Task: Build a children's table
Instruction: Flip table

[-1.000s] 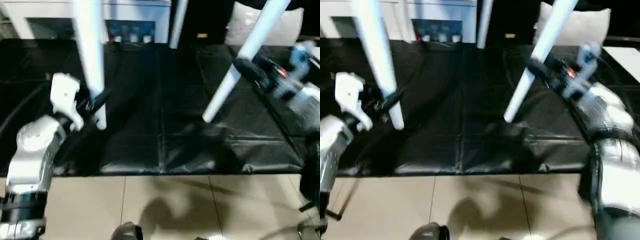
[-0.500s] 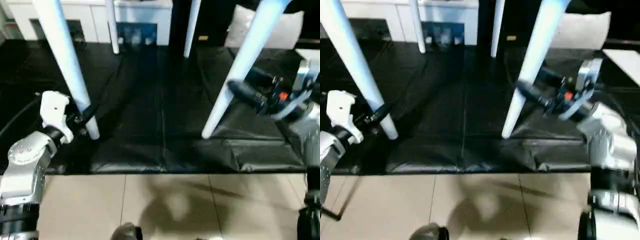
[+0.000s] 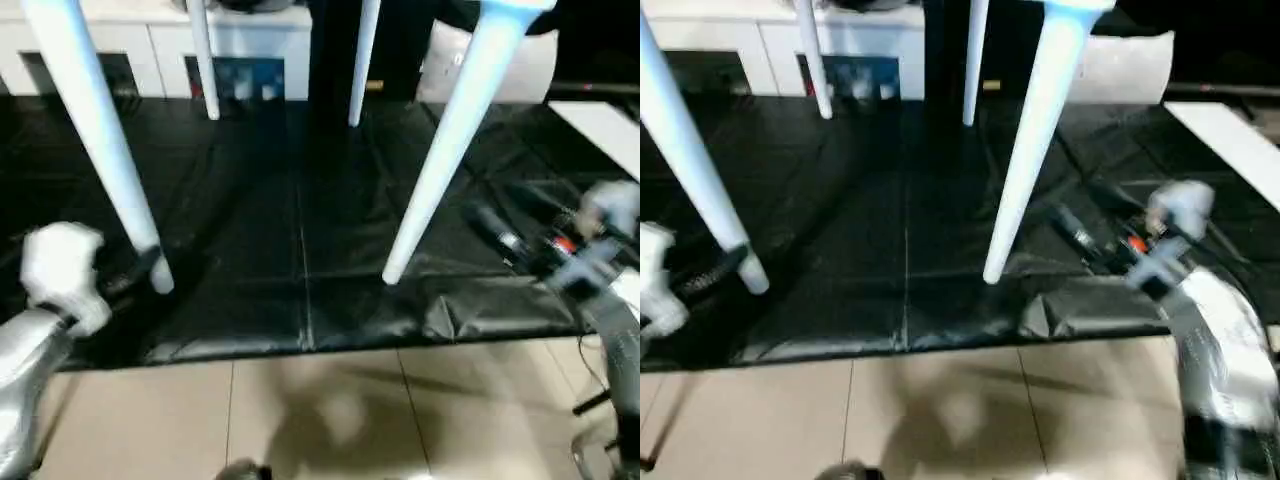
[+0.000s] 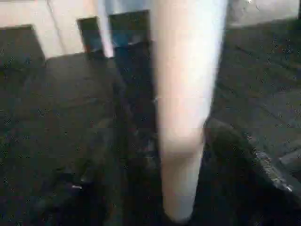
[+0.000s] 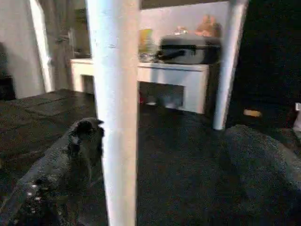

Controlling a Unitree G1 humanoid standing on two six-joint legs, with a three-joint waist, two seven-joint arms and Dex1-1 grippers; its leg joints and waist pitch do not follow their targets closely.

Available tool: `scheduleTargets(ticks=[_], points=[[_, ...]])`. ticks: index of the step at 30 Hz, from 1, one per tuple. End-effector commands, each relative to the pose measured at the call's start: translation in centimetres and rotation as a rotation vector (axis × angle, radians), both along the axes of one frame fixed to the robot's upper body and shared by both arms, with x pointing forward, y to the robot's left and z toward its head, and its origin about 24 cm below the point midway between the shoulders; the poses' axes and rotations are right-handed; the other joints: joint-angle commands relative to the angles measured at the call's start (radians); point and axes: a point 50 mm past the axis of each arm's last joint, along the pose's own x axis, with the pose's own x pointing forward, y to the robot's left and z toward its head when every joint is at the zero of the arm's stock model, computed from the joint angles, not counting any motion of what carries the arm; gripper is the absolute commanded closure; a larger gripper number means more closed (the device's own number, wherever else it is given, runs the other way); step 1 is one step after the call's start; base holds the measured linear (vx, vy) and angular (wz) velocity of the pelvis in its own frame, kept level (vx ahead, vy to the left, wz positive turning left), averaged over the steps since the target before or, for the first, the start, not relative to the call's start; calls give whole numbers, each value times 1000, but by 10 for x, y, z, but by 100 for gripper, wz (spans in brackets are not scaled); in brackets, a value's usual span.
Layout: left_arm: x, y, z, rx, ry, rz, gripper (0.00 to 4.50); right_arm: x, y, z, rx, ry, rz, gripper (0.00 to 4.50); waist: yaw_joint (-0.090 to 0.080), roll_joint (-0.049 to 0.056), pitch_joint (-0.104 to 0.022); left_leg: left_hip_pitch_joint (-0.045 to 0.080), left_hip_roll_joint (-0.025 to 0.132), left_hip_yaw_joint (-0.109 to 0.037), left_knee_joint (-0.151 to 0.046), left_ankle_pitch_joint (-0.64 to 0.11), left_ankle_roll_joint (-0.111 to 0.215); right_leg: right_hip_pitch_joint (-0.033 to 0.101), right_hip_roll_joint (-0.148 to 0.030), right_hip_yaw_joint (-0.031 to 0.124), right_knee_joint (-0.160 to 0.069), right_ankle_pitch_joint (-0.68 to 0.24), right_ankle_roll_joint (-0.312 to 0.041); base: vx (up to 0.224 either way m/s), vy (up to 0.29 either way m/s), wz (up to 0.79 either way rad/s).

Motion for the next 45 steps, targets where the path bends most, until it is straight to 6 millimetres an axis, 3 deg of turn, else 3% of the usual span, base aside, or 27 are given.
scheduleTargets(ticks=[1,4,6,10,14,19,23,26,27,28,29,30,31,32,33,34,35,36,37,38,39,40,41,42,43,44,45], points=[[-15,-11,12,-60,-75,-6,129,-17,3,1,45,-8,-44,0,5,6,-50,46,87,-58,-104,-401,-74,3,-83,50,-94,-270,-155,0,0,0],[-26,-30,7,-117,-51,-11,129,-31,15,-8,68,32,-59,0,11,11,-48,49,84,-56,-108,-431,-76,-1,-77,48,-98,-260,-154,0,0,0],[-34,-56,0,-150,-9,-25,129,-42,33,-23,115,119,-60,0,20,10,-41,49,88,-63,-114,-482,-98,-2,-83,51,-109,-345,-121,0,0,0],[-30,-69,-15,-154,22,10,129,-47,62,-49,106,236,-42,0,22,12,-31,59,81,-78,-115,-563,-132,-10,-92,52,-137,-570,-44,0,0,0],[-29,-74,-27,-138,70,27,129,-50,86,-66,98,319,-18,0,15,13,-25,63,78,-92,-122,-636,-160,-10,-93,46,-146,-645,-21,0,0,0],[-40,-86,-44,-175,166,-7,129,-49,94,-80,64,420,-33,0,1,23,-26,58,77,-104,-140,-724,-186,-2,-77,40,-130,-503,-53,0,0,0],[-45,-85,-57,-183,221,12,129,-48,95,-87,51,404,48,0,-3,18,-23,68,74,-102,-132,-748,-172,-12,-86,48,-145,-536,-56,0,0,0],[-42,-84,-57,-170,215,-6,129,-44,96,-97,-6,415,10,0,-4,28,-20,69,74,-105,-139,-781,-183,-10,-80,40,-143,-523,-59,0,0,0],[-41,-83,-57,-169,217,-10,129,-44,97,-100,-18,427,-1,0,-6,25,-21,66,73,-102,-139,-767,-180,-14,-76,40,-144,-485,-68,0,0,0],[-41,-83,-57,-169,218,-11,129,-44,97,-101,-22,431,-4,0,-3,47,-21,57,73,-103,-143,-734,-181,-16,-72,40,-138,-420,-84,0,0,0],[-39,-84,-57,-167,225,-21,129,-44,100,-101,-39,430,-11,0,-12,35,-30,27,68,-86,-146,-580,-155,-19,-52,35,-126,-226,-124,0,0,0],[-39,-85,-57,-164,229,-32,129,-44,100,-101,-46,422,-13,0,-13,36,-51,1,51,-61,-137,-368,-109,-29,-34,24,-112,-6,-168,-57,9,-1],[-37,-87,-58,-151,240,-58,129,-44,100,-100,-35,417,-19,0,-8,45,-62,-14,35,-44,-124,-268,-40,-51,-30,11,-115,59,-197,-91,-7,5],[-36,-87,-58,-147,242,-67,129,-44,100,-100,-32,416,-21,0,-10,38,-72,-14,26,-37,-109,-285,-8,-61,-30,4,-128,3,-198,-91,-7,5],[-35,-88,-58,-141,245,-86,129,-44,101,-100,-27,412,-25,0,-15,44,-69,-12,26,-52,-82,-399,22,-83,-54,5,-158,-174,-179,-103,-4,2],[-30,-89,-59,-118,253,-106,129,-44,101,-101,-23,409,-30,0,-17,41,-70,-1,27,-59,-67,-477,20,-82,-65,-1,-167,-309,-147,-90,20,-9],[-28,-88,-60,-107,256,-110,129,-44,101,-102,-23,409,-32,0,-27,45,-47,49,33,-71,-52,-694,-29,-105,-59,-39,-206,-640,-32,-90,20,-9],[-25,-89,-60,-97,262,-131,129,-45,102,-103,-28,409,-16,0,-47,66,-25,50,55,-85,-106,-908,-95,-66,-3,-124,-192,-739,61,-75,15,-15],[-25,-90,-60,-95,265,-141,129,-46,103,-103,-34,407,1,0,47,96,-13,-175,44,9,-271,-1102,-226,110,48,-142,166,-373,-38,-132,47,-13],[-25,-91,-63,-78,288,-154,129,-47,105,-102,-59,397,28,0,80,82,-17,-188,5,69,-280,-1110,-263,129,61,-157,159,-335,-49,-132,47,-13],[-26,-92,-65,-61,301,-160,129,-48,106,-103,-71,397,46,0,118,67,-57,-187,30,106,-258,-839,-294,143,19,-54,200,-563,-50,-146,-39,5],[-26,-92,-66,-49,315,-165,129,-49,107,-103,-80,400,60,0,56,10,-87,-43,61,70,-72,-568,-259,32,-73,1,137,-837,3,137,-209,27],[-27,-93,-68,-58,320,-162,129,-49,107,-103,-80,403,66,0,41,38,-39,33,-4,-127,235,-140,-135,-96,-304,12,-168,-1046,-86,137,-209,27],[-30,-94,-70,-91,325,-139,129,-48,106,-103,-80,400,81,0,35,25,31,-81,-8,-135,264,-96,-65,15,-260,-61,-172,-899,-258,192,-105,36],[-31,-93,-72,-115,338,-110,129,-48,105,-103,-81,395,101,0,25,61,1,-18,26,-180,286,-254,-94,69,-245,-119,-126,-766,-361,-14,42,52],[-32,-92,-74,-118,353,-85,129,-47,104,-103,-80,395,108,0,15,73,9,15,43,-202,245,-391,-116,60,-212,-176,-115,-707,-305,-14,42,52],[-32,-91,-76,-120,365,-71,129,-47,104,-103,-79,394,111,0,-9,154,-27,5,86,-341,-27,-700,-187,99,-35,-156,136,-374,-187,-42,72,68]])
